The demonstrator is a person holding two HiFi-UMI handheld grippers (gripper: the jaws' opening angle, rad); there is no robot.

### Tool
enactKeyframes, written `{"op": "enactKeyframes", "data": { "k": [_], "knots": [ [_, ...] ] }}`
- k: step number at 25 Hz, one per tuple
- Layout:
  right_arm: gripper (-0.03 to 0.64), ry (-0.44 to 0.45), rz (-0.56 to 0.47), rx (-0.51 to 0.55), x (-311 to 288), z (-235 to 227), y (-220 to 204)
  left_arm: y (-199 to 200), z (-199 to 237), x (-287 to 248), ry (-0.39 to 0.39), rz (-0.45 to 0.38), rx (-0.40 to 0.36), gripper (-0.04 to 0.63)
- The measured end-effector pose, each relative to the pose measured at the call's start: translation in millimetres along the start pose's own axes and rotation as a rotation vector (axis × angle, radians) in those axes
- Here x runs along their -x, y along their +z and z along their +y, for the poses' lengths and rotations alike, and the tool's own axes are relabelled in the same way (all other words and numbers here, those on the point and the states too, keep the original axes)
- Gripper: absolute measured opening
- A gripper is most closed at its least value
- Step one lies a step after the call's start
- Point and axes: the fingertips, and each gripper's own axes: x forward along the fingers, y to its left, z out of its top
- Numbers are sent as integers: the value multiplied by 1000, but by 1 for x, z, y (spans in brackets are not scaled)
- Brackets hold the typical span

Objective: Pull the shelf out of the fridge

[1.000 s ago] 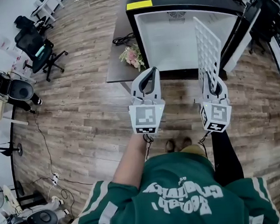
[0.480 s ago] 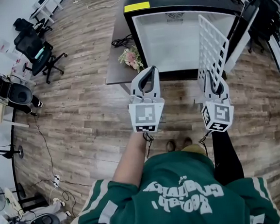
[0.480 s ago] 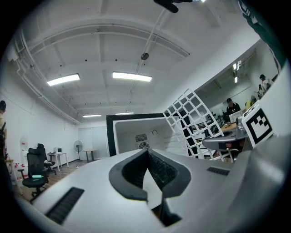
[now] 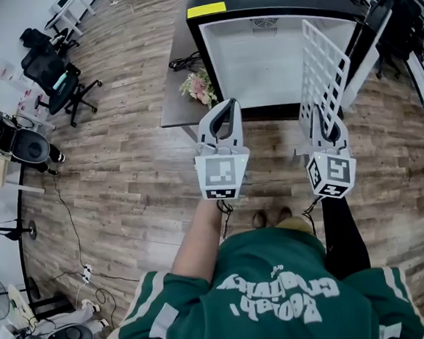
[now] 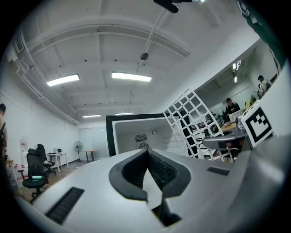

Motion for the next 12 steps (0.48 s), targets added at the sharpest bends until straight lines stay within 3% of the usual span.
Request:
{"op": "enactKeyframes", "data": {
  "k": [12],
  "knots": [
    [35, 13, -11, 9, 0, 1, 3, -1, 0, -1, 4, 5, -3, 15]
  ]
}}
